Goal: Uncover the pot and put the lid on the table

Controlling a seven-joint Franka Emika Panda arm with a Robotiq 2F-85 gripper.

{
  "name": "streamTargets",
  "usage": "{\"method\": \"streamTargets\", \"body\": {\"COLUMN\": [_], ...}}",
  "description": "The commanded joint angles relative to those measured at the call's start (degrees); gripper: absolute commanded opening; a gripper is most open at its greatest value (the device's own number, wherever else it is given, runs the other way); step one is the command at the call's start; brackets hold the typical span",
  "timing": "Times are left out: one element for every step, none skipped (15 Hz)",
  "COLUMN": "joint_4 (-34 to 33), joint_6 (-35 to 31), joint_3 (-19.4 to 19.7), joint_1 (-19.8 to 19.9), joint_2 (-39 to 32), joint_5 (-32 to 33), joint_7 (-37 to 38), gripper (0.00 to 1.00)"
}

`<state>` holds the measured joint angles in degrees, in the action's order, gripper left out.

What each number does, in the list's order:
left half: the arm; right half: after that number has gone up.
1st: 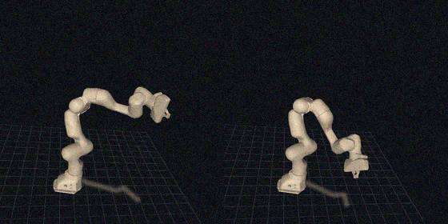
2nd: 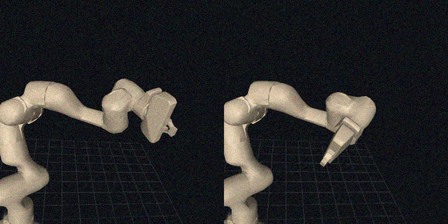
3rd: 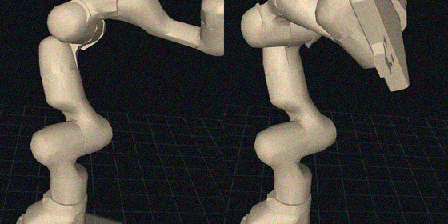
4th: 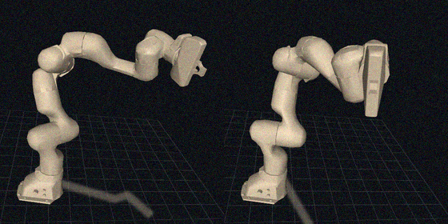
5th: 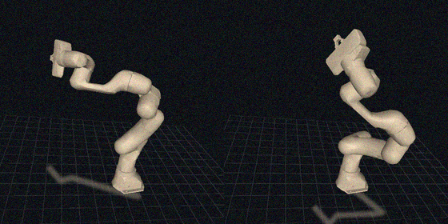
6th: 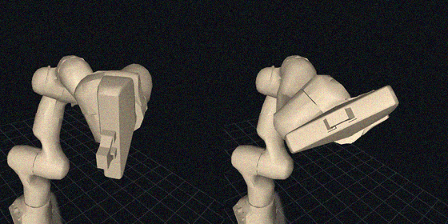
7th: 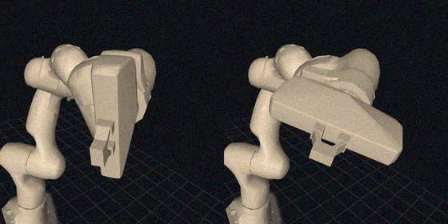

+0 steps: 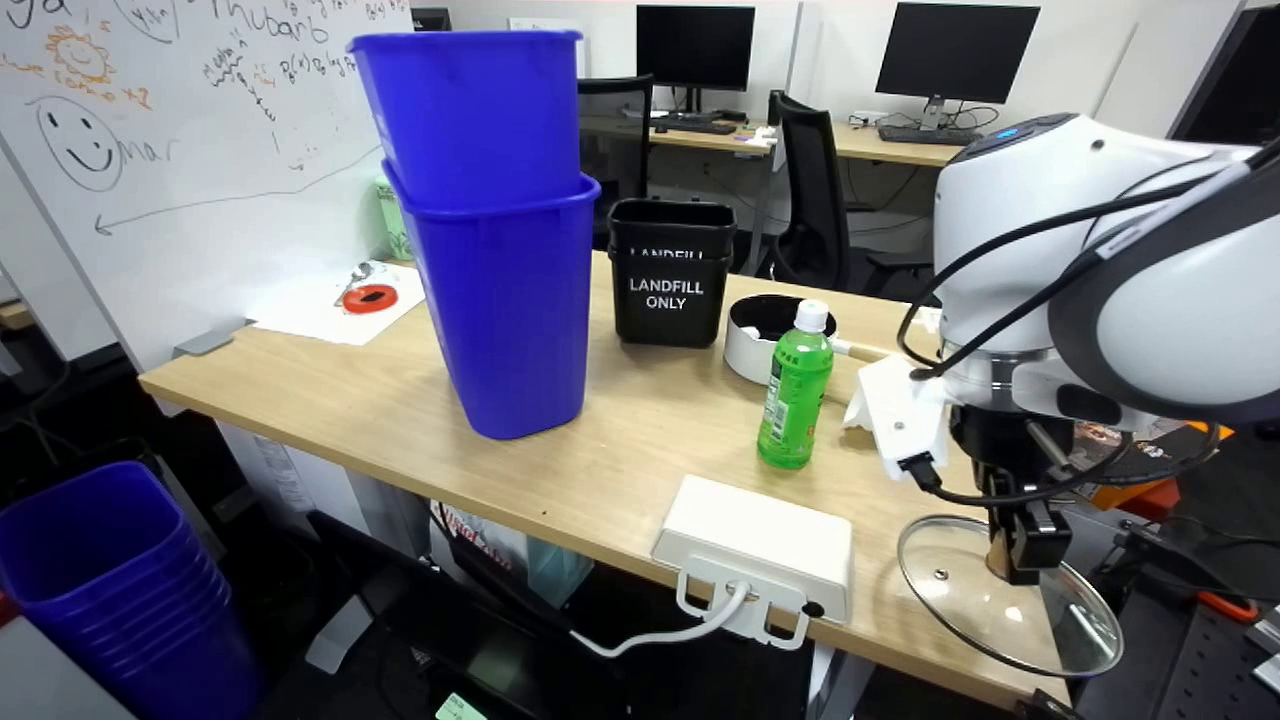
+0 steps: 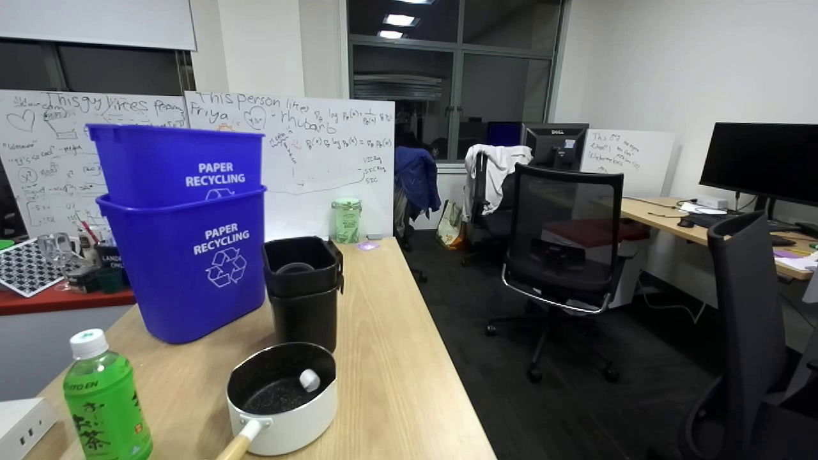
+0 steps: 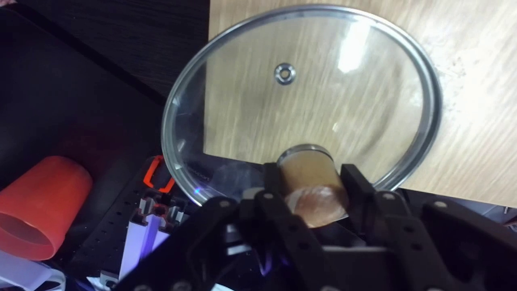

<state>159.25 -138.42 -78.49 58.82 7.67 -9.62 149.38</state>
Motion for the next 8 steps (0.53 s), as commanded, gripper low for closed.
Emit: {"method": "streamTargets", "body": {"joint_4": [0.0,0.0,0.0,0.0,0.0,0.0,0.0,0.0], "joint_6": [-2.5,-3.1,-3.8,-4.6,-5.4,-6.3,-7.0,-7.8], "joint_3": [-8.6,-11.0,-13.5,-16.2,-19.1,-22.2,-25.4,-28.7], "joint_1": [7.6,9.5,11.6,13.8,16.1,18.8,21.4,24.2], "joint_2": [1.0,1.4,1.8,2.3,2.8,3.5,4.7,6.0], "joint_5": [0.1,0.1,0.0,0.0,-0.3,-0.5,-1.3,-2.7], "joint_7": [0.0,0.0,0.0,0.0,0.0,0.0,-0.5,-1.4], "gripper": [0.16,0.16,0.16,0.16,0.16,0.16,0.16,0.16]}}
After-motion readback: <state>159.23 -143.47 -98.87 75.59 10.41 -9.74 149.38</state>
